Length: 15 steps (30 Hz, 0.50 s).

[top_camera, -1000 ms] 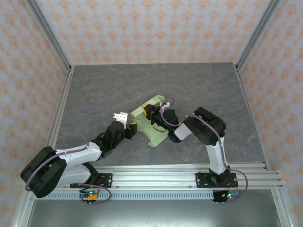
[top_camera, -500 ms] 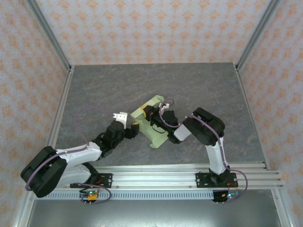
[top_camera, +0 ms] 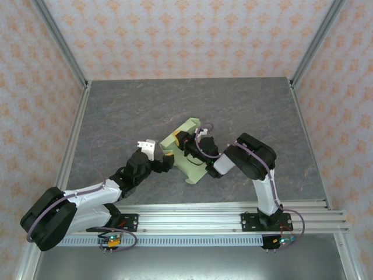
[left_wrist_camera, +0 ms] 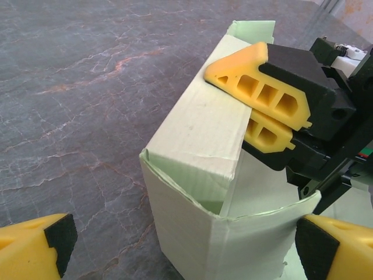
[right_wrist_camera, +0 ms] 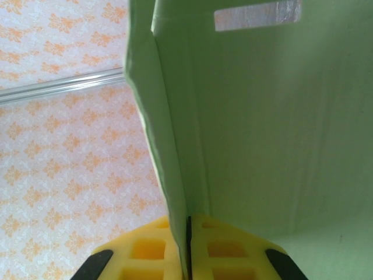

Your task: Fold the paper box

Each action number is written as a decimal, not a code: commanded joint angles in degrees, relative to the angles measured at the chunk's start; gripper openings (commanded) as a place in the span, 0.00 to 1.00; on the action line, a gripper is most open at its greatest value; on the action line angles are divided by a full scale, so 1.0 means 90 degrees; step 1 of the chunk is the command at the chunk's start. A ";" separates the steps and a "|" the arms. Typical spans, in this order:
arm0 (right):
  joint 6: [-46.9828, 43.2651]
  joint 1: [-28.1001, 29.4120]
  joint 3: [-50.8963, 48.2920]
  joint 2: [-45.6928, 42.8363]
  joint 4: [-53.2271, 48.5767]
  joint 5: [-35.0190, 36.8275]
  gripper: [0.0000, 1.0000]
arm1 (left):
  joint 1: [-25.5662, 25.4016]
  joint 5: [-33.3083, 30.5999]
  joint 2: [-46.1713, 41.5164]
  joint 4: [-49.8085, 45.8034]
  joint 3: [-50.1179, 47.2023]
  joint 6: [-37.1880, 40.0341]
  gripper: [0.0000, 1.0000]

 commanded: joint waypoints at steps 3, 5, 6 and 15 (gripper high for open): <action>0.0232 0.0086 0.0107 0.0176 -0.0043 -0.0288 0.09 | -0.0029 -0.0004 0.0151 0.0258 0.0101 0.0012 0.97; 0.0260 0.0088 0.0074 0.0193 -0.0027 -0.0329 0.09 | -0.0033 -0.0014 0.0342 0.0491 0.0022 -0.0110 0.97; 0.0257 0.0088 0.0046 0.0188 -0.0007 -0.0331 0.09 | -0.0043 -0.0004 0.0443 0.0592 -0.0025 -0.0128 0.96; 0.0325 0.0088 -0.0006 0.0120 -0.0056 -0.0461 0.09 | -0.0258 -0.0861 -0.0093 0.0261 -0.0353 -0.0037 0.94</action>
